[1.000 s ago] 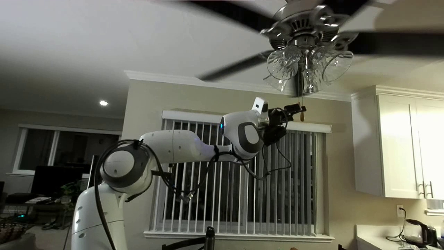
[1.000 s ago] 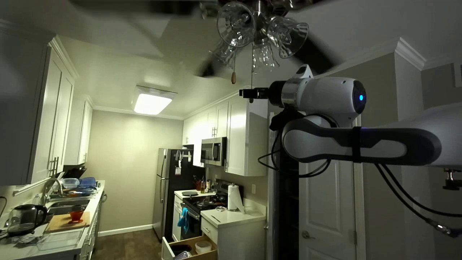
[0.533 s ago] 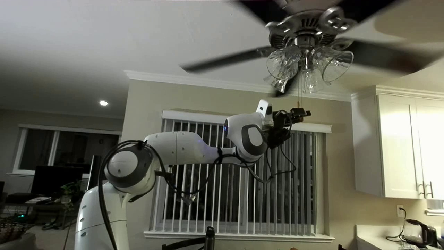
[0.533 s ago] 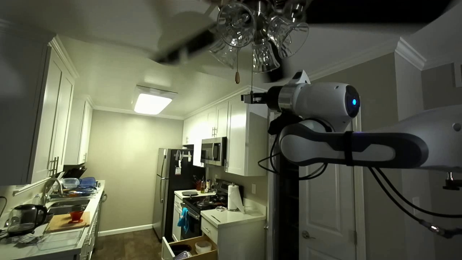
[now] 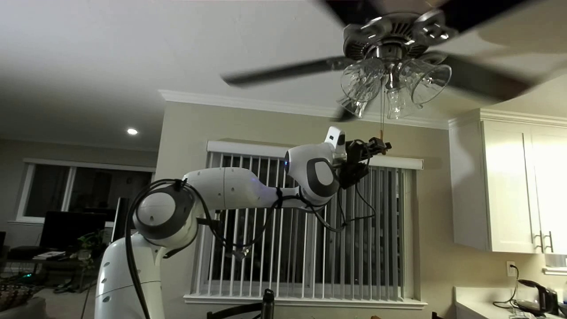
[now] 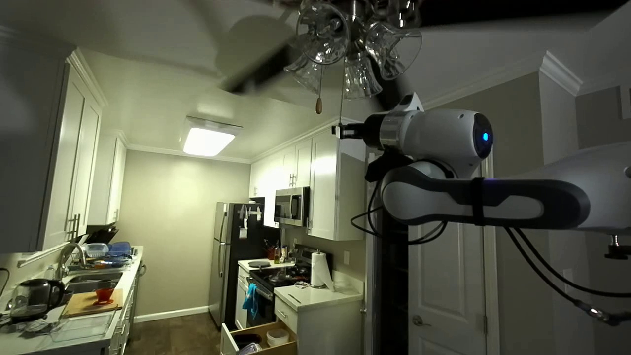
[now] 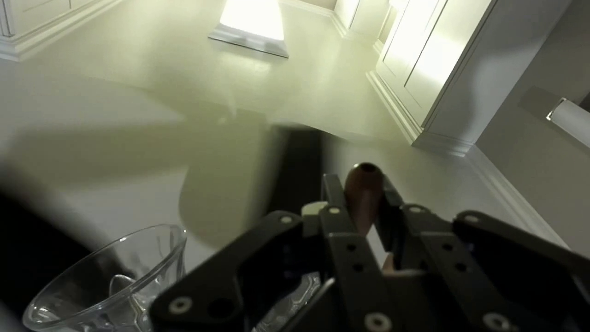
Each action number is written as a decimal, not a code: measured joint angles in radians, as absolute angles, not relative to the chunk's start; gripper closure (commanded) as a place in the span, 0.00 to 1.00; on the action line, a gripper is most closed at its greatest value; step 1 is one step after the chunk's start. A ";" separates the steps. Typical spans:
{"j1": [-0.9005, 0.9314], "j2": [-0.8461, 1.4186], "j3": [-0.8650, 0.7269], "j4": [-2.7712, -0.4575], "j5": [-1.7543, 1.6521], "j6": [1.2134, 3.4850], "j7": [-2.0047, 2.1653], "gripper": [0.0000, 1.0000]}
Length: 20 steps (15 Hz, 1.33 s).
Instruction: Turn on the chandelier.
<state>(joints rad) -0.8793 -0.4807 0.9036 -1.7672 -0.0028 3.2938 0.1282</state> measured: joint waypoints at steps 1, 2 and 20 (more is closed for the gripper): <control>-0.873 -0.481 0.902 -1.767 -0.003 3.294 0.128 0.93; -0.866 -0.482 0.901 -1.767 -0.003 3.293 0.128 0.93; -0.909 -0.522 0.854 -1.842 -0.003 3.228 0.131 0.30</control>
